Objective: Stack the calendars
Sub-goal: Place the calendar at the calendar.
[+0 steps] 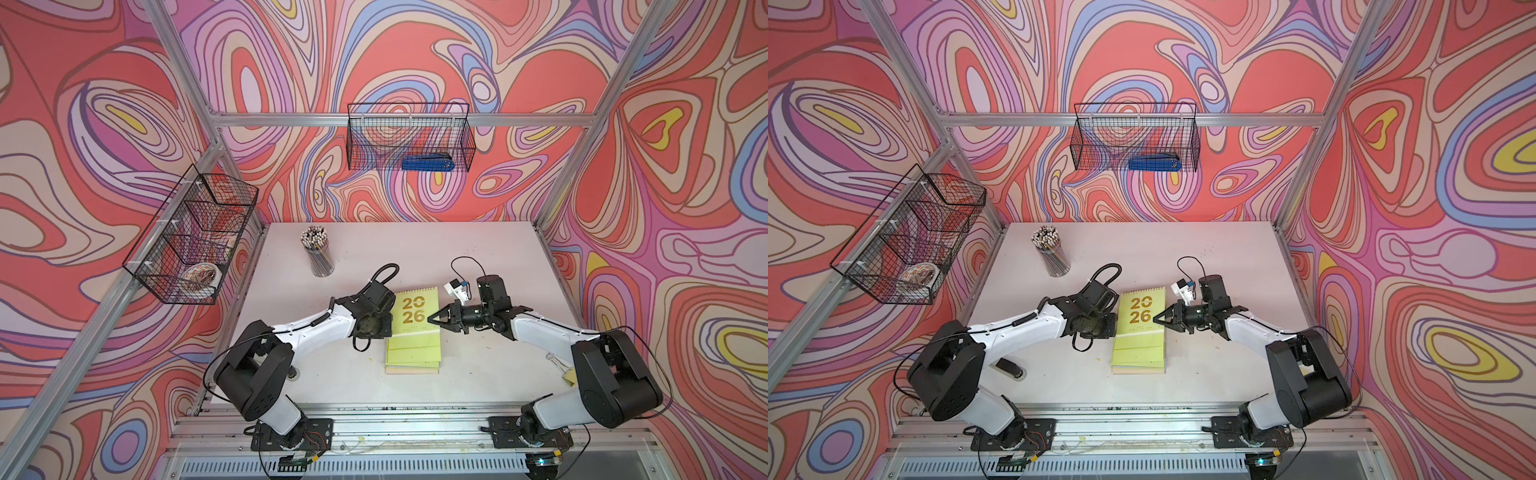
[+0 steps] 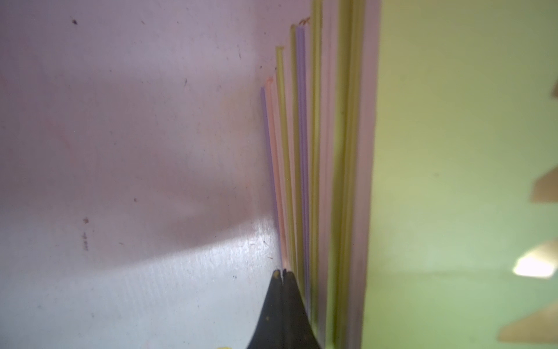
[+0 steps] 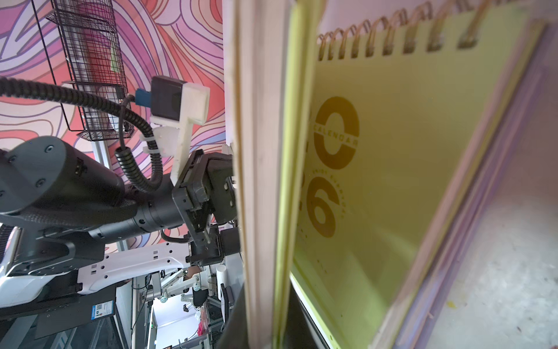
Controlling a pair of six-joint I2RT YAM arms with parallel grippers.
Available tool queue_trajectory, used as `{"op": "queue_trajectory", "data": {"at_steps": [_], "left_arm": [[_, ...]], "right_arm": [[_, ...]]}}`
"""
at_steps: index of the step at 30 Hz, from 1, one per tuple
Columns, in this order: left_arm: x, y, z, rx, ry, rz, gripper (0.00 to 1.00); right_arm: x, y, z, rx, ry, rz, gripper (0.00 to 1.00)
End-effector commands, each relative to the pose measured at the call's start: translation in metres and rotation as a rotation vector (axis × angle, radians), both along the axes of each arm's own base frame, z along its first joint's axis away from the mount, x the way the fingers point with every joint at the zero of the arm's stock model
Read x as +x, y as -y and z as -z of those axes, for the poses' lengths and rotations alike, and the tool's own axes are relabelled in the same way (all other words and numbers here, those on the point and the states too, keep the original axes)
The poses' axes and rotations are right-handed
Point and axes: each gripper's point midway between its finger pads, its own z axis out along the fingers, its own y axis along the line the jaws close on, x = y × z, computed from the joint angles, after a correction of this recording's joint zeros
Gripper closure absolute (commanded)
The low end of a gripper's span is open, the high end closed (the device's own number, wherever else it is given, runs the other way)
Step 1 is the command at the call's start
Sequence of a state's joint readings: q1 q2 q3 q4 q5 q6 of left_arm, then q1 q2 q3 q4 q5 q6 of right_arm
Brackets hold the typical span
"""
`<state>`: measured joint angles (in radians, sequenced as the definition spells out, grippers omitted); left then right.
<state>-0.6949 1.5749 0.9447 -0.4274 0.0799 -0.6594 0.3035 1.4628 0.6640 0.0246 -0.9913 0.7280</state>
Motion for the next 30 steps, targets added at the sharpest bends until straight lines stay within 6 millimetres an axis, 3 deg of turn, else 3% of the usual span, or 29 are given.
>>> {"op": "queue_trajectory", "data": {"at_steps": [1,19,25,30], "left_arm": [[0.004,0.007,-0.003,-0.013,0.002,-0.011,1.00],[0.004,0.009,-0.003,-0.016,0.001,-0.008,1.00],[0.004,0.009,-0.004,-0.015,0.003,-0.007,1.00],[0.003,0.009,-0.003,-0.014,0.000,-0.006,1.00]], "right_arm": [[0.003,0.001,0.000,0.020,0.022,0.002,1.00],[0.000,0.001,0.011,0.009,-0.006,-0.014,0.97],[0.002,0.002,0.014,-0.008,-0.017,-0.003,0.82],[0.006,0.004,0.018,-0.046,-0.026,0.006,0.76]]}}
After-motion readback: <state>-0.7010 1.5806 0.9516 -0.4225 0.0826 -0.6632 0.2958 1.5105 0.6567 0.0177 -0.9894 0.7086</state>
